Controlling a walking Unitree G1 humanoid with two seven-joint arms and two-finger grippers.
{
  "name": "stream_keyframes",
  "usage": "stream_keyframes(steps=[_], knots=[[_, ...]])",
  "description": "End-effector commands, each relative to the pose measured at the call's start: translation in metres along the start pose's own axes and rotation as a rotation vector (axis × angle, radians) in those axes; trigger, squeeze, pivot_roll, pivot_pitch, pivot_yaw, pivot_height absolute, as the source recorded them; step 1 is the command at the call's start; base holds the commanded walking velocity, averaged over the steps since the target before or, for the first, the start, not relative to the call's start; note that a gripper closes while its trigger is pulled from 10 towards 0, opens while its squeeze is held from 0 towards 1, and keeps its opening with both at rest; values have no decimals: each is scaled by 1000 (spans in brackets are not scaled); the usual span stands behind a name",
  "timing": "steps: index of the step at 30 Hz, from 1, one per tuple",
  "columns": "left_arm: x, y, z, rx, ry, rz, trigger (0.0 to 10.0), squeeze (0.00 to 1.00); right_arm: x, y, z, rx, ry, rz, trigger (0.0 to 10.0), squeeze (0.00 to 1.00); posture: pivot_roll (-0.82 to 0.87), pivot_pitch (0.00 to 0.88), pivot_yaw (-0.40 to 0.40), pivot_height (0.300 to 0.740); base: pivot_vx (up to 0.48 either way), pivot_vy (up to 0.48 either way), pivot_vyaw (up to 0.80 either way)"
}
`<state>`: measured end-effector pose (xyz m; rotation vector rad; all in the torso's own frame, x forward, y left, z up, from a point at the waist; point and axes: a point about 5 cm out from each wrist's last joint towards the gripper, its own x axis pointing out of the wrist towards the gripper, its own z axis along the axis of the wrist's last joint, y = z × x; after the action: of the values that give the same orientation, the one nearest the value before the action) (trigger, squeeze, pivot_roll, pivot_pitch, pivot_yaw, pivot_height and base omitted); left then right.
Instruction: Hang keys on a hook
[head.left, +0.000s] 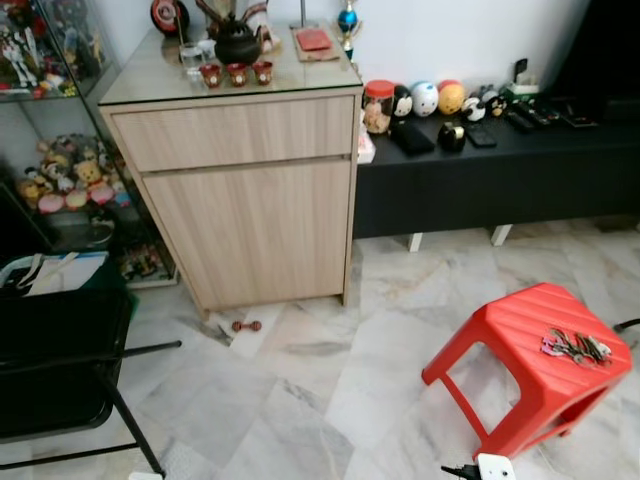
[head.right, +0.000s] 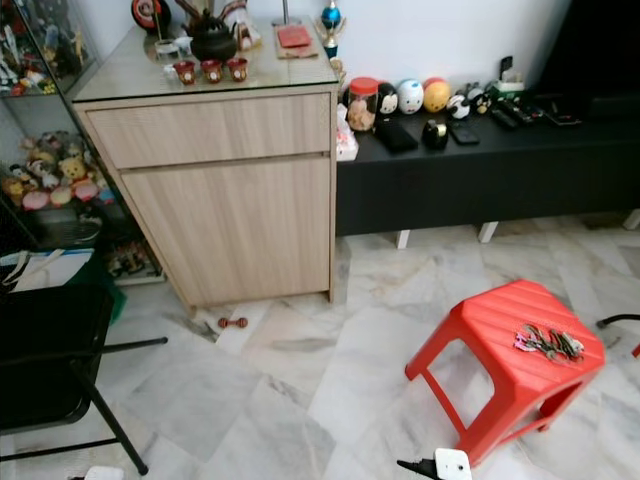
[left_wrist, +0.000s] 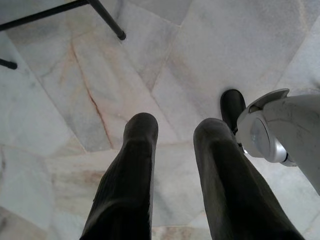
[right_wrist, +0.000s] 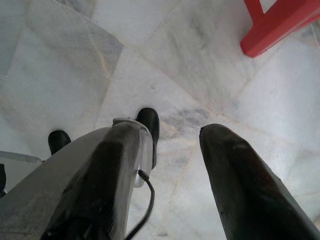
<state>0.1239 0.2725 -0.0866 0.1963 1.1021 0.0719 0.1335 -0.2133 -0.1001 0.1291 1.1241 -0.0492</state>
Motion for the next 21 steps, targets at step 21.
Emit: stream_keyframes(steps=[21], knots=[[0,2,-1,-4,2,-3,10000,0,0,-2,3,7,-18,-13,10000,0,-3,0,5,740,0,-171,0]])
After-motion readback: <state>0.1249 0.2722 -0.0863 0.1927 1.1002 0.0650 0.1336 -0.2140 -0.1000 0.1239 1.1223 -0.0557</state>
